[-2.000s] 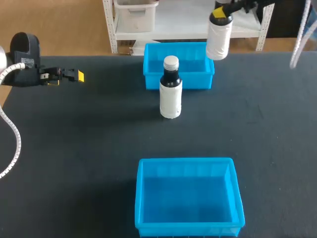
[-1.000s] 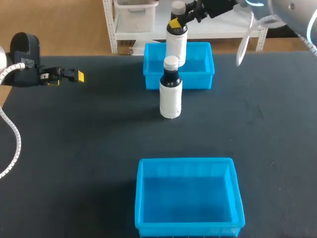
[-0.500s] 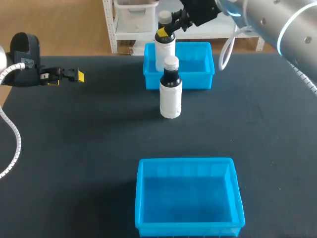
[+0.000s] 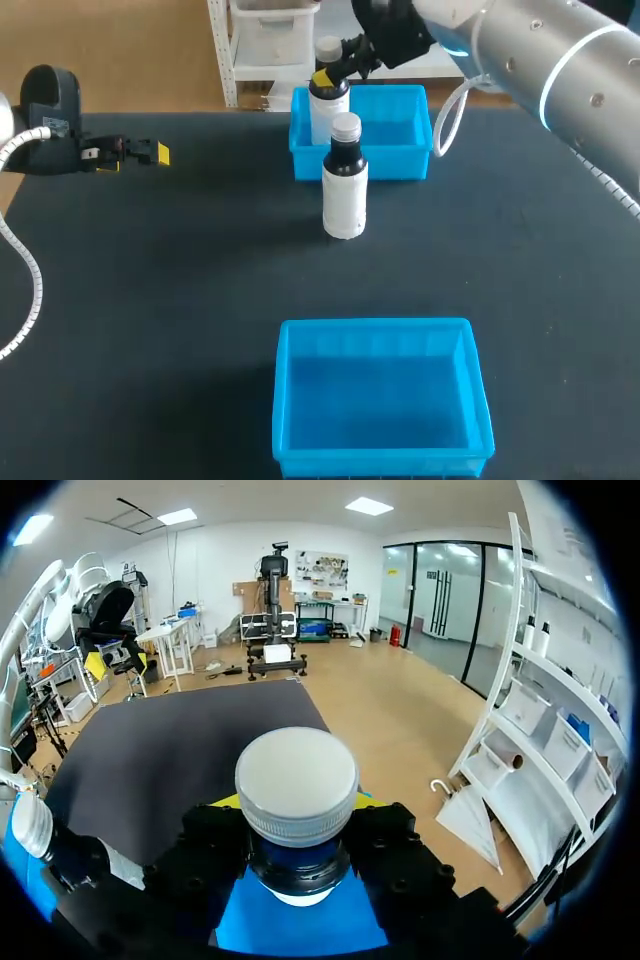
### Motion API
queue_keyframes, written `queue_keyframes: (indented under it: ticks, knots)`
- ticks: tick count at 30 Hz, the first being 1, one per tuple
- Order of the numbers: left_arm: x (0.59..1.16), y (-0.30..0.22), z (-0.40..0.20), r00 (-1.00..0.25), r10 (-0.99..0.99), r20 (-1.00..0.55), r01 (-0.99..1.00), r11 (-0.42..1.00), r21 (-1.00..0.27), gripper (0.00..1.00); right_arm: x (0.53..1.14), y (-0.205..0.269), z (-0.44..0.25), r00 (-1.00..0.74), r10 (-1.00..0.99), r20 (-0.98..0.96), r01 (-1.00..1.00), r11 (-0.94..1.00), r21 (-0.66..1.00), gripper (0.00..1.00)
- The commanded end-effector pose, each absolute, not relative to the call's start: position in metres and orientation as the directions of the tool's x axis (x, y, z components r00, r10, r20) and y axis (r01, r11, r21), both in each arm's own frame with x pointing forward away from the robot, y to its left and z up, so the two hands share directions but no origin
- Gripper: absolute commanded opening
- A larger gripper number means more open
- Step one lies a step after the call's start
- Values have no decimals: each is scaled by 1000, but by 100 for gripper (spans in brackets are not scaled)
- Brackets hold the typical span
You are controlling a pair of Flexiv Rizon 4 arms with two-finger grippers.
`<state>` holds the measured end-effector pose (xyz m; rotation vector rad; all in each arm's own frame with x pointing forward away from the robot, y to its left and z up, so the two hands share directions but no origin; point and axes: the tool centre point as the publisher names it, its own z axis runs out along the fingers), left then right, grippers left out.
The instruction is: Pick up the bottle, and place it in the far bin if it is heavy, or in the near bin if it is light.
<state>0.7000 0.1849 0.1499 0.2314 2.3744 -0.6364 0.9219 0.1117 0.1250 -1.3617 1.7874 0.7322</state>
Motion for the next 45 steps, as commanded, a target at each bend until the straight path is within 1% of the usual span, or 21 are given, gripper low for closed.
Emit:
queue_keyframes:
  ticks: [1, 14, 15, 16, 17, 18, 25, 28, 35, 45]
  knots:
    - [700, 185, 150, -767, 0, -642, 321, 866, -383, 100, 937, 116, 123, -151, -531, -834, -987, 127, 97, 0]
    - [700, 185, 150, -767, 0, -642, 321, 866, -383, 100, 940, 121, 113, -176, -538, -825, -984, 131, 124, 0]
    - [700, 185, 150, -767, 0, -642, 321, 866, -383, 100, 940, 121, 113, -178, -540, -823, -983, 131, 127, 8]
    - [700, 185, 150, -767, 0, -642, 321, 866, -383, 100, 940, 121, 113, -181, -542, -820, -983, 132, 129, 35]
    - [700, 185, 150, -767, 0, -642, 321, 866, -383, 100, 939, 121, 113, -184, -545, -818, -982, 134, 132, 70]
    - [700, 185, 150, -767, 0, -642, 321, 866, -383, 100, 939, 120, 114, -185, -545, -817, -982, 135, 133, 100]
    - [700, 185, 150, -767, 0, -642, 321, 866, -383, 100, 936, 108, 120, -201, -549, -812, -978, 156, 137, 100]
    - [700, 185, 150, -767, 0, -642, 321, 866, -383, 100, 930, 95, 126, -214, -549, -808, -974, 182, 134, 100]
    - [700, 185, 150, -767, 0, -642, 321, 866, -383, 100, 910, 53, 141, -232, -543, -807, -964, 237, 117, 100]
    - [700, 185, 150, -767, 0, -642, 321, 866, -383, 100, 861, -8, 158, -254, -536, -805, -944, 318, 86, 100]
